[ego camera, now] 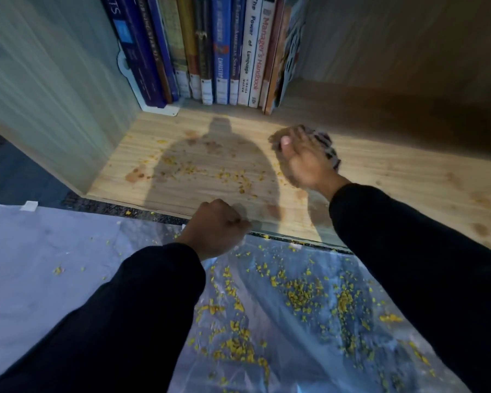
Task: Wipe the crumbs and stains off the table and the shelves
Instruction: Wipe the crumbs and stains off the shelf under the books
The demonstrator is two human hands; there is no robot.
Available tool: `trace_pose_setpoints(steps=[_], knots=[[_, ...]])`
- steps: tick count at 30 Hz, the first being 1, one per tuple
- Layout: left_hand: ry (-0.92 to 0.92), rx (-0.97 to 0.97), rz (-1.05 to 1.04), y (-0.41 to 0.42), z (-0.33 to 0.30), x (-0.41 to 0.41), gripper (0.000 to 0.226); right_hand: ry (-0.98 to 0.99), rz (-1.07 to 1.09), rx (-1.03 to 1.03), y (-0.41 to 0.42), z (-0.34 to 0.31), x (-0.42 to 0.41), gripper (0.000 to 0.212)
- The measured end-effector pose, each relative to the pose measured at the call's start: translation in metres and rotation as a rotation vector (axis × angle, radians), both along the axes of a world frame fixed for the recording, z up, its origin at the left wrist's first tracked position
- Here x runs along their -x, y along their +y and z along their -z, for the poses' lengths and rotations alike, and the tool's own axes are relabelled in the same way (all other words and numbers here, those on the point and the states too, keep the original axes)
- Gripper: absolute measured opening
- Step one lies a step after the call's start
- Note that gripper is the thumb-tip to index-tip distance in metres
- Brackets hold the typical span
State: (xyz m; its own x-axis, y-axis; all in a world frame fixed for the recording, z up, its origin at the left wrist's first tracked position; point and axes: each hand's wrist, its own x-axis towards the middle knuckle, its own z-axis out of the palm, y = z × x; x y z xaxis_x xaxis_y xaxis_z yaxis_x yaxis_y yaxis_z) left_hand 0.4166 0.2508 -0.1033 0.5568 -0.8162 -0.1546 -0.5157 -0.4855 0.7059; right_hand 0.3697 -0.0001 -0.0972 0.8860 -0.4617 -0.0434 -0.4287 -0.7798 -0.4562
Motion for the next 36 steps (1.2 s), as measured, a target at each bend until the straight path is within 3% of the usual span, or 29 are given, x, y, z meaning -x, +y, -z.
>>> trace_pose_setpoints(steps=[5, 10, 12, 15, 17, 20, 23, 26, 29, 33, 36], knots=[[0.300, -0.085, -0.033, -0.002, -0.009, -0.005, 0.021, -0.027, -0.320, -0.251, 0.041, 0.008, 0.046, 0.060], [0.531, -0.696, 0.085, 0.017, -0.010, 0.004, 0.023, 0.025, -0.449, -0.392, 0.060, 0.000, 0.092, 0.046], [0.490, -0.811, 0.079, 0.033, -0.011, 0.009, 0.018, 0.050, -0.456, -0.495, 0.070, -0.004, 0.105, 0.043], [0.186, -0.819, -0.026, 0.050, -0.007, -0.003, 0.022, -0.035, -0.284, -0.751, 0.073, -0.017, 0.112, 0.049], [0.076, -0.734, -0.152, 0.057, -0.010, -0.013, 0.016, -0.177, -0.084, -1.000, 0.065, -0.031, 0.109, 0.068], [0.027, -0.501, -0.395, 0.054, -0.019, -0.020, 0.033, -0.358, 0.182, -1.470, 0.042, -0.053, 0.094, 0.061], [0.017, -0.269, -0.666, 0.054, -0.027, -0.022, 0.039, -0.491, 0.377, -1.334, 0.012, -0.070, 0.073, 0.062], [-0.078, -0.140, -0.795, 0.062, -0.016, -0.027, 0.036, -0.448, 0.551, -0.825, 0.000, -0.063, 0.046, 0.064], [-0.101, -0.022, -0.889, 0.069, -0.008, -0.033, 0.041, -0.273, 0.498, -0.348, 0.011, -0.035, 0.019, 0.069], [-0.217, 0.092, -0.879, 0.067, 0.009, -0.026, 0.030, -0.042, 0.385, -0.138, 0.031, 0.006, -0.019, 0.058], [-0.229, 0.172, -0.908, 0.059, 0.028, -0.023, 0.020, -0.011, 0.336, -0.089, 0.035, 0.007, -0.055, 0.062]])
